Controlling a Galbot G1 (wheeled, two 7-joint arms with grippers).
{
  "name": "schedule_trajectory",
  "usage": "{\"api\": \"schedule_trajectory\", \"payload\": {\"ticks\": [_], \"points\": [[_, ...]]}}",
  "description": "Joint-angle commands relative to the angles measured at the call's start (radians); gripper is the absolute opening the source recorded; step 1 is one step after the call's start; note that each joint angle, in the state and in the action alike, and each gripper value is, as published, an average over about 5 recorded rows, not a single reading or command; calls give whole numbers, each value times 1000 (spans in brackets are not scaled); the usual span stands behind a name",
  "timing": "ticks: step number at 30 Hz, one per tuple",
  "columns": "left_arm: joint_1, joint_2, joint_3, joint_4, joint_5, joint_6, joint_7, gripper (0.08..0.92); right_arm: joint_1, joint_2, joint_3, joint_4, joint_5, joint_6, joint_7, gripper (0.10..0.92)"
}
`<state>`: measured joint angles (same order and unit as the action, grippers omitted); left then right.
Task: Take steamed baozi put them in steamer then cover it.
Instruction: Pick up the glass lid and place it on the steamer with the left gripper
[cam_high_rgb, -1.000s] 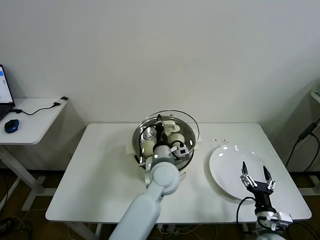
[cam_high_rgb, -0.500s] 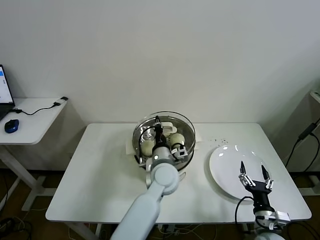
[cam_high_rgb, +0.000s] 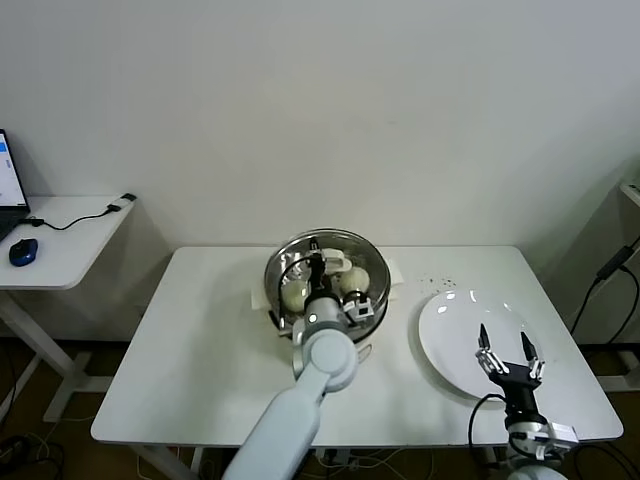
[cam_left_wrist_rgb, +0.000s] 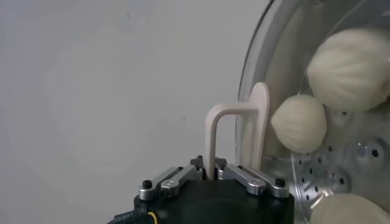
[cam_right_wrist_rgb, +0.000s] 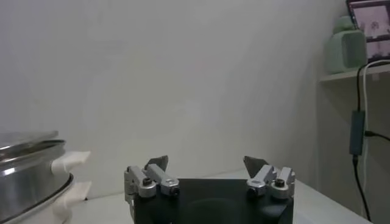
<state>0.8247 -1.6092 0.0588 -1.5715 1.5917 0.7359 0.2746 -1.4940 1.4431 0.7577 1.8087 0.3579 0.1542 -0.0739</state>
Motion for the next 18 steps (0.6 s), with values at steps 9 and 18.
{"api": "schedule_trajectory", "payload": {"ticks": [9, 18], "points": [[-2, -49, 6, 19, -2, -1, 22, 167, 1, 0, 0, -5, -2, 3, 0, 823], [2, -49, 1, 33, -1, -14, 10, 167, -1, 0, 0, -6, -3, 4, 0, 823]]}}
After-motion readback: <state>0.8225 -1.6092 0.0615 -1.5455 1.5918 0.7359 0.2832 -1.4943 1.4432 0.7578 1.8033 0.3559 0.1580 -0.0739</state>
